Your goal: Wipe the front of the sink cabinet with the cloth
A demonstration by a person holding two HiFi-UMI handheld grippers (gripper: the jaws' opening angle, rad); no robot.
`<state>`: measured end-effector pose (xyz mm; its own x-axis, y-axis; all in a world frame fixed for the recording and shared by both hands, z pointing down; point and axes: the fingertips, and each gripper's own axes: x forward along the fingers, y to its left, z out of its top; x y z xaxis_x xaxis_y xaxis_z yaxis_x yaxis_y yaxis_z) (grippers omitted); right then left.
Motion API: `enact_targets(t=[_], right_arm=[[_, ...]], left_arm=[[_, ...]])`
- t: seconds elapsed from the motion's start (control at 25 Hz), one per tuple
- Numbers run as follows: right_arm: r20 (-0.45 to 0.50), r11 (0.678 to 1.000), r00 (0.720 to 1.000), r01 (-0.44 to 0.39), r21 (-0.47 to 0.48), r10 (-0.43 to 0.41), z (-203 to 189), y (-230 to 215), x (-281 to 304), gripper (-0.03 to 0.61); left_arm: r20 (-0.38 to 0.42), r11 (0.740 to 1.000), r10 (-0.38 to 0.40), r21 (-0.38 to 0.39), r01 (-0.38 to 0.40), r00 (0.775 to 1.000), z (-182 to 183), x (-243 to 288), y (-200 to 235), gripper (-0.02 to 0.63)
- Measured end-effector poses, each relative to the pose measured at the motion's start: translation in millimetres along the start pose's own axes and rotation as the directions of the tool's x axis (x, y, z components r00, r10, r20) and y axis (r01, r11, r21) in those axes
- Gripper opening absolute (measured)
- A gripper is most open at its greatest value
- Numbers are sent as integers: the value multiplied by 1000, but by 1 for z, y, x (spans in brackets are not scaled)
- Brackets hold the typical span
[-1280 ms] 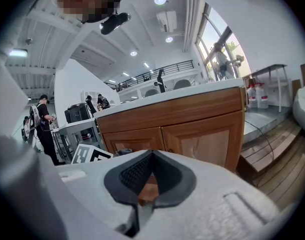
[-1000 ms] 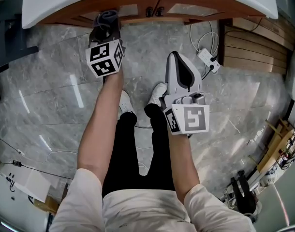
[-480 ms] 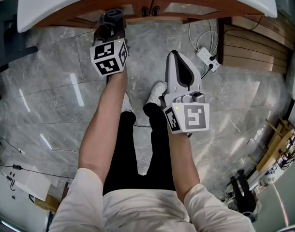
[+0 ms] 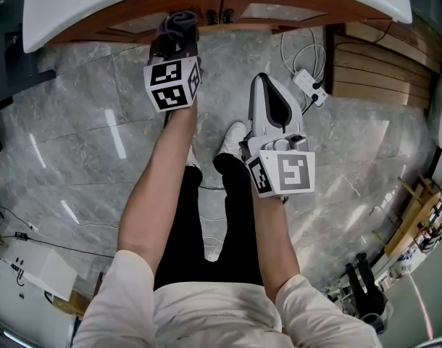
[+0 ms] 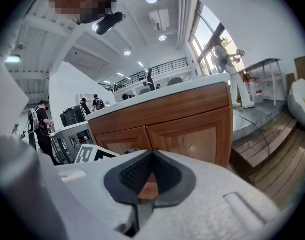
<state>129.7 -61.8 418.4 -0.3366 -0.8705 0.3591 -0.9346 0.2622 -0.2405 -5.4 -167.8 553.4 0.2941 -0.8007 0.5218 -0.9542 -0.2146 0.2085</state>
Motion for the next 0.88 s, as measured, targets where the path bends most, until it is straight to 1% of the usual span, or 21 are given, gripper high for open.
enact_targets(t=[0.12,0.32,0.52,0.88], right_arm=[[7,1000,1000,14,3,-14,5,-8,-1,-3],[12,1000,999,29,7,-29,8,-16,-3,-3],[5,1000,1000,24,9,-24,6,-13,-6,-3],[4,1000,1000,9,14,-9,2,-9,-4,-2]], left_arm=[[-3,1000,-8,10,8,1000,1,1,-4,81],[-6,1000,-8,1,8,1000,0,2,-7,81],[-8,1000,-17,1,17,1000,1,3,-12,80],[-9,998,-64,23,64,998,-4,5,-31,80]])
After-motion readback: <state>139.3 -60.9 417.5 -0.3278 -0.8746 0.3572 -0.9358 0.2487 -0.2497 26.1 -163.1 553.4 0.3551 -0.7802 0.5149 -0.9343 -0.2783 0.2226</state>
